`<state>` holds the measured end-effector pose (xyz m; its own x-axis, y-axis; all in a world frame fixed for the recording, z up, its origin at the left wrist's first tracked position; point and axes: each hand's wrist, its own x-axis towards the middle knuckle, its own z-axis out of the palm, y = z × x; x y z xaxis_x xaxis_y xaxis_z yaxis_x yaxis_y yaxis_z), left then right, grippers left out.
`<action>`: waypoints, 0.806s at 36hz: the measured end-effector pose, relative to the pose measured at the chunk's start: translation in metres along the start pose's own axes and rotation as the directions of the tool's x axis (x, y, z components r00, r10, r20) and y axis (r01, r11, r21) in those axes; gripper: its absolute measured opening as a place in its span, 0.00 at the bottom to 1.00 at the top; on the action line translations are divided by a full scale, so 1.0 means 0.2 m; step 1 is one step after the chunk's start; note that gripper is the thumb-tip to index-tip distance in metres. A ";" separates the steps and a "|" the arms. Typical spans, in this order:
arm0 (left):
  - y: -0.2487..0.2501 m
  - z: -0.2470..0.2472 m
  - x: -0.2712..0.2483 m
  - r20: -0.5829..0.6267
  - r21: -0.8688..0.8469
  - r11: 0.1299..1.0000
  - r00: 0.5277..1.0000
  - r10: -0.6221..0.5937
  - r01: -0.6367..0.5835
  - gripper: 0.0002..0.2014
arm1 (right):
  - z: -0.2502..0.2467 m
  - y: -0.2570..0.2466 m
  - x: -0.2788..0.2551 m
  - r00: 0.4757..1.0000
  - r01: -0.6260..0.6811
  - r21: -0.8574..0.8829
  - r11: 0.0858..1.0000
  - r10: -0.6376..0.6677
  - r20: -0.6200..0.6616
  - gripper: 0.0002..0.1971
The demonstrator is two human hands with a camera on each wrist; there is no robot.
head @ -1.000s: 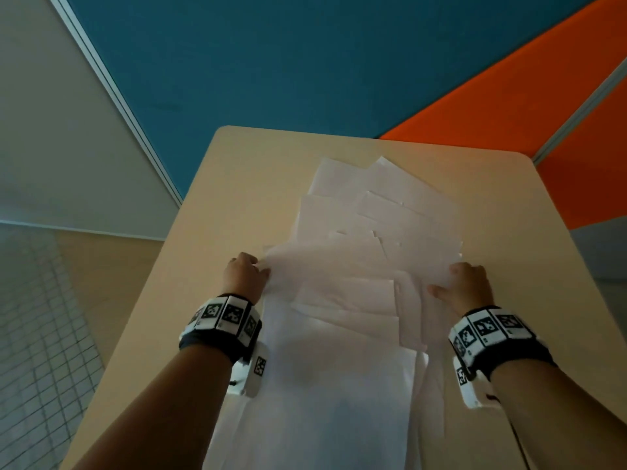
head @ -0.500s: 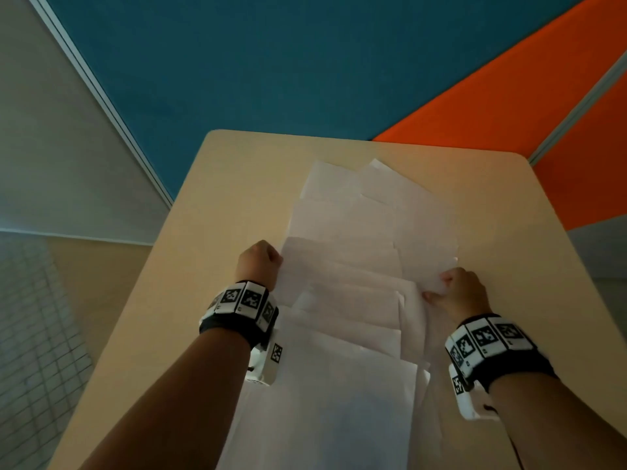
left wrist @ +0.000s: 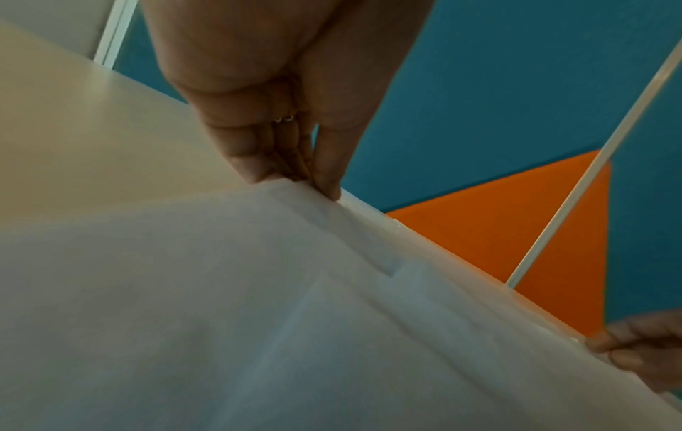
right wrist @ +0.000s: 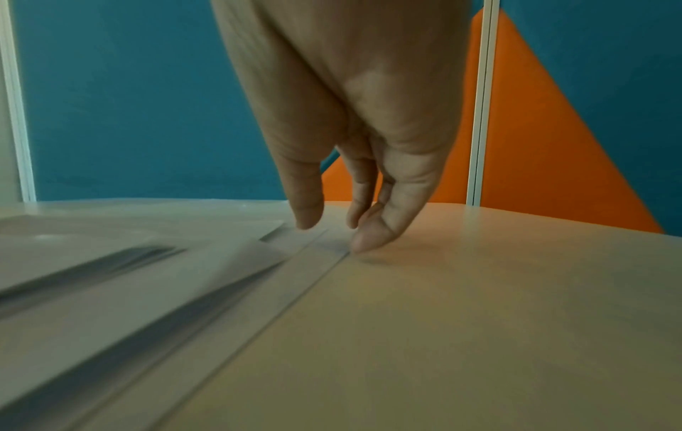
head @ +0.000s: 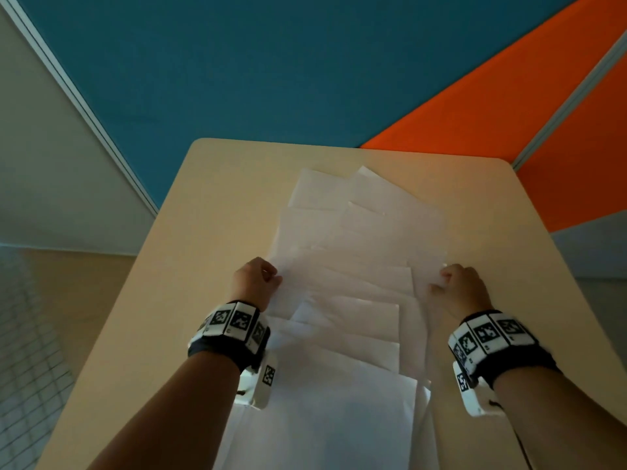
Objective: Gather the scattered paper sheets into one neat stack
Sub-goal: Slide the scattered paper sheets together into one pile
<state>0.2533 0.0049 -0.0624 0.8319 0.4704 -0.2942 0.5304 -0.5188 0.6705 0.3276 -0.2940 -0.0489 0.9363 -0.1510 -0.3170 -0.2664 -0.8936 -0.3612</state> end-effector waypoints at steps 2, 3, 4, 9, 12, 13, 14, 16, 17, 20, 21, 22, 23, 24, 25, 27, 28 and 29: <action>-0.02 0.00 0.01 0.012 0.013 1.000 1.000 0.020 -0.020 0.09 | 0.00 -0.02 0.01 1.000 -0.011 0.001 1.000 0.011 0.002 0.23; -0.02 0.00 0.02 0.016 0.014 0.999 0.999 0.029 -0.029 0.09 | 0.01 -0.03 0.01 1.000 -0.015 0.007 1.000 0.015 0.005 0.24; -0.02 0.00 0.01 0.020 0.018 0.999 0.999 0.036 -0.036 0.09 | 0.02 -0.04 0.01 1.000 -0.021 0.014 1.000 0.021 0.005 0.25; -0.04 0.00 0.00 0.033 0.059 0.995 0.996 0.077 -0.079 0.07 | 0.04 -0.07 0.02 0.999 0.036 -0.033 0.999 -0.035 0.032 0.28; -0.05 0.00 0.00 0.031 0.062 0.994 0.995 0.090 -0.092 0.07 | 0.03 -0.08 0.04 0.993 0.102 -0.081 0.992 -0.097 0.070 0.25; -0.05 0.00 0.00 0.031 0.066 0.993 0.995 0.092 -0.094 0.07 | 0.02 -0.09 0.04 0.990 0.126 -0.092 0.988 -0.120 0.073 0.24; -0.05 0.00 0.00 0.031 0.069 0.993 0.995 0.095 -0.096 0.07 | 0.02 -0.09 0.05 0.988 0.146 -0.101 0.984 -0.139 0.073 0.22; -0.05 0.00 0.01 0.033 0.068 0.993 0.995 0.097 -0.099 0.07 | 0.02 -0.10 0.05 0.983 0.173 -0.117 0.978 -0.164 0.080 0.20; -0.05 0.00 0.01 0.033 0.067 0.993 0.995 0.095 -0.097 0.07 | 0.01 -0.10 0.05 0.981 0.185 -0.124 0.975 -0.175 0.086 0.19; -0.05 0.00 0.01 0.026 0.060 0.993 0.995 0.099 -0.101 0.07 | 0.02 -0.11 0.04 0.979 0.193 -0.145 0.970 -0.180 0.097 0.14; -0.05 0.00 0.01 0.022 0.056 0.994 0.995 0.097 -0.098 0.07 | 0.02 -0.12 0.04 0.979 0.192 -0.157 0.969 -0.178 0.097 0.12; -0.05 0.00 0.01 0.020 0.050 0.995 0.996 0.091 -0.092 0.07 | 0.02 -0.12 0.03 0.979 0.192 -0.167 0.967 -0.178 0.097 0.11; -0.05 0.00 0.01 0.020 0.037 0.996 0.996 0.083 -0.084 0.08 | 0.03 -0.13 0.02 0.980 0.191 -0.169 0.967 -0.178 0.090 0.10; -0.05 0.00 0.00 0.021 0.021 0.997 0.997 0.076 -0.077 0.09 | 0.03 -0.13 0.02 0.982 0.181 -0.164 0.970 -0.170 0.081 0.11; -0.05 0.00 0.00 0.022 0.009 0.997 0.997 0.073 -0.073 0.11 | 0.04 -0.13 0.01 0.986 0.163 -0.144 0.976 -0.156 0.063 0.12; -0.05 -0.01 0.00 0.018 0.000 0.997 0.997 0.076 -0.076 0.15 | 0.06 -0.13 0.01 0.994 0.110 -0.077 0.991 -0.110 0.007 0.19; -0.04 -0.01 -0.01 0.015 -0.002 0.997 0.997 0.074 -0.074 0.17 | 0.06 -0.14 0.01 0.996 0.090 -0.055 0.994 -0.091 -0.019 0.21; -0.04 -0.01 -0.01 0.013 -0.007 0.998 0.997 0.070 -0.070 0.19 | 0.07 -0.14 0.00 0.996 0.075 -0.047 0.996 -0.077 -0.035 0.22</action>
<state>0.2468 0.0094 -0.0661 0.8690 0.4236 -0.2556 0.4700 -0.5455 0.6940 0.3325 -0.2633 -0.0505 0.9614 -0.0964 -0.2577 -0.1842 -0.9213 -0.3425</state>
